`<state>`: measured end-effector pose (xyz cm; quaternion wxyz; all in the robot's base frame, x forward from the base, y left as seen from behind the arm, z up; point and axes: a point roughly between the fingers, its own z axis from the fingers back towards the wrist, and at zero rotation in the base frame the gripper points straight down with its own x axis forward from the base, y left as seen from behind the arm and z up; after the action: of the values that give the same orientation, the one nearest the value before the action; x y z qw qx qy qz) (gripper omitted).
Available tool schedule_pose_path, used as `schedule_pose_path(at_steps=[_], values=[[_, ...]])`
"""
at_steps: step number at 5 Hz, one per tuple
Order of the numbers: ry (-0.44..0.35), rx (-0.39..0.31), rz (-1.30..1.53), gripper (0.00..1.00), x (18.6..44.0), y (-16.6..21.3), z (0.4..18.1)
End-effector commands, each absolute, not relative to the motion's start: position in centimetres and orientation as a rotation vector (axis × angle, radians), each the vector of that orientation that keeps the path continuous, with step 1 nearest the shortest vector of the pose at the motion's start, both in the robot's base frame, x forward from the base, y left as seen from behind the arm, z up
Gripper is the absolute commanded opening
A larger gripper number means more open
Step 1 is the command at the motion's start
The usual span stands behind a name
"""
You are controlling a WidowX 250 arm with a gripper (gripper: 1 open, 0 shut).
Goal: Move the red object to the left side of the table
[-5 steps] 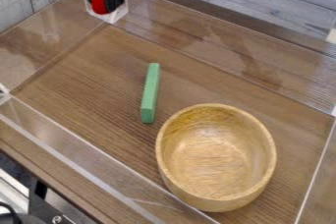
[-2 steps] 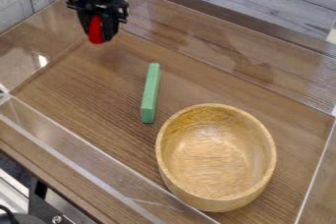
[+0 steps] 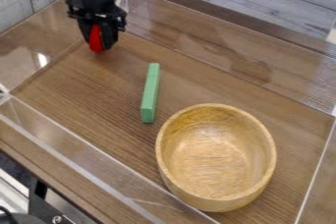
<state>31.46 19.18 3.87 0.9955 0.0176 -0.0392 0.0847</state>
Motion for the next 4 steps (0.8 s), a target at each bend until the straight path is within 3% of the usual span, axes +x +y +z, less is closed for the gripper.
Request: schedule_pose_path(at_steps=[1,4], values=[[-0.142,0.056,0.149,0.0,32.9,19.7,5.7],[-0.141,0.025,0.247,0.0,34.8,18.2,5.0]])
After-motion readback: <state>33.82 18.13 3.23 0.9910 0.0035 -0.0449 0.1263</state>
